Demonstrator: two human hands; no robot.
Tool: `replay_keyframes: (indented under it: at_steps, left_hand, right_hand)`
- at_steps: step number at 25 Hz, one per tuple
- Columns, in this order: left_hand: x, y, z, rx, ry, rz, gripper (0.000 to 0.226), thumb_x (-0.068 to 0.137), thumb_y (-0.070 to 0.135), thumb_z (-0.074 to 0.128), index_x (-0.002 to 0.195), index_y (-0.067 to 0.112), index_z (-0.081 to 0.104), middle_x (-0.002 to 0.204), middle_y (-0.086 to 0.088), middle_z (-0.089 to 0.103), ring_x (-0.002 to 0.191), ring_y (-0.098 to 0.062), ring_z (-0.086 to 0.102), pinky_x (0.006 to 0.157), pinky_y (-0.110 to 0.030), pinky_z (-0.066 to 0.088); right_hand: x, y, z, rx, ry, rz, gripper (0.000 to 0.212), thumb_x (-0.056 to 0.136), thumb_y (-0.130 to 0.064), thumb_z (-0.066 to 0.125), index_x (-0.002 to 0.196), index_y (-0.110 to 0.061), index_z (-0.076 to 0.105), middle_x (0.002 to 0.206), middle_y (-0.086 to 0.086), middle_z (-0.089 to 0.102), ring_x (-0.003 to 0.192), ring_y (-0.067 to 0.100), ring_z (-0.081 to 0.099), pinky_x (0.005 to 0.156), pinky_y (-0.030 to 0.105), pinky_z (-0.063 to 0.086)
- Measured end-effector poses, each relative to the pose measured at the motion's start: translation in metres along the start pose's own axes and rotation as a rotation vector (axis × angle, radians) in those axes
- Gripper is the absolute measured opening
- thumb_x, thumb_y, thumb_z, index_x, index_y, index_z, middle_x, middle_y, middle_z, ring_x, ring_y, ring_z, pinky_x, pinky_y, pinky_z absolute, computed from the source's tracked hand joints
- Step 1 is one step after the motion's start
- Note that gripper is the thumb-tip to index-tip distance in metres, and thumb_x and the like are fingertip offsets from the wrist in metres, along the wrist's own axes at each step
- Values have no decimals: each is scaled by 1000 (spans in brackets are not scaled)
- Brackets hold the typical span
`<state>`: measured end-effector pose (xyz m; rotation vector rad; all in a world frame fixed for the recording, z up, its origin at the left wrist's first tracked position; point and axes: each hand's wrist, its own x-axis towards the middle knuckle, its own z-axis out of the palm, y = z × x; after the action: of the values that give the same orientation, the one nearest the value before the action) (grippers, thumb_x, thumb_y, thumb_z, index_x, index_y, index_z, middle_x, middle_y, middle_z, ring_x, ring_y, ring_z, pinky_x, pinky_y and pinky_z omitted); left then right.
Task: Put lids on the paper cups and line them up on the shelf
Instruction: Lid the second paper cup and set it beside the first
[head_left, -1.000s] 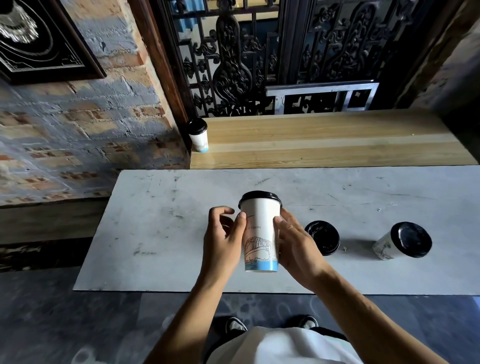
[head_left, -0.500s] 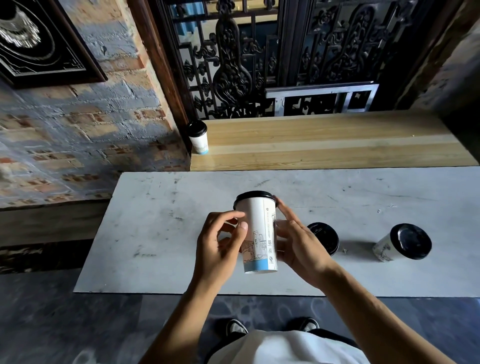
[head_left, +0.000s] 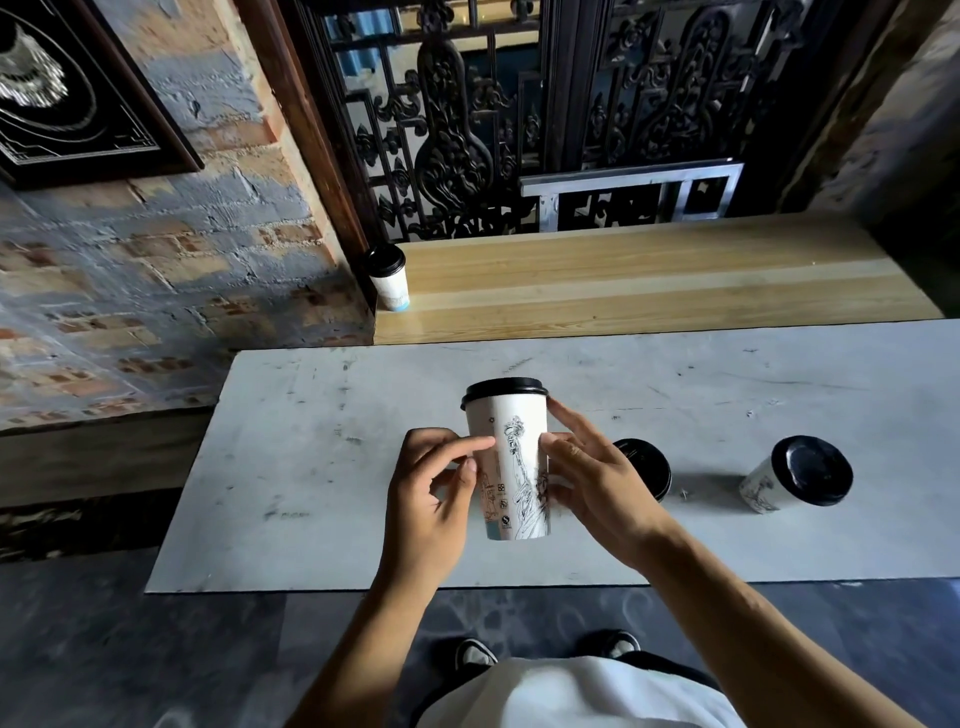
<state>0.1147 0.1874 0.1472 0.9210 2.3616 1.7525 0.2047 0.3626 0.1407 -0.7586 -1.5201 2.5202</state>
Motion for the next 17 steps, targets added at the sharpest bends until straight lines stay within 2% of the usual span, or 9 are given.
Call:
replay_keyframes:
  at_steps: [3,5,7,10,12,14,17]
  left_hand:
    - [-3,0,2,15,-20,4,35,93,-8,58,104,18,79,98,-6,56,94,-14,61,82,-12,47]
    - [-4,1,2,-23,-35,-12,37,92,-10,57,104,18,79,99,-7,58,94,-14,62,79,-13,49]
    - [-5,2,1,-105,-19,-35,31,94,0,59,104,22,77,101,-8,62,94,-15,65,77,-20,54]
    - [-5,7,-1,-209,17,-112,15,92,21,66,105,23,74,107,-8,68,98,-17,69,82,-21,54]
    - [-5,9,-1,-210,15,-151,22,87,32,69,104,18,72,108,-8,71,98,-18,71,83,-19,55]
    - [-5,9,0,-198,27,-195,24,86,33,73,103,16,71,107,-7,74,98,-18,73,83,-22,58]
    - [-6,5,0,-192,37,-215,15,90,24,73,104,17,73,107,-5,76,96,-17,75,84,-24,58]
  right_hand:
    - [-4,1,1,3,-47,3,48,95,-26,64,140,-12,59,123,17,73,103,24,72,86,36,56]
    - [-5,2,3,30,-47,0,36,96,-25,61,127,-8,68,116,14,76,103,26,70,89,38,53]
    - [-5,2,2,69,0,3,26,102,-18,56,121,-12,72,104,10,77,95,27,68,87,39,50]
    - [-5,3,-2,73,26,18,35,107,-9,45,131,-21,66,108,13,78,91,29,71,86,41,54]
    - [-6,2,-2,66,15,21,38,106,-7,46,135,-26,62,105,14,77,88,27,72,81,40,58]
    - [-6,2,-3,85,16,29,37,105,-8,48,136,-24,60,108,17,74,91,30,71,80,41,59]
    - [-4,5,-4,140,12,44,38,102,-14,55,139,-9,58,128,26,69,107,38,67,97,50,52]
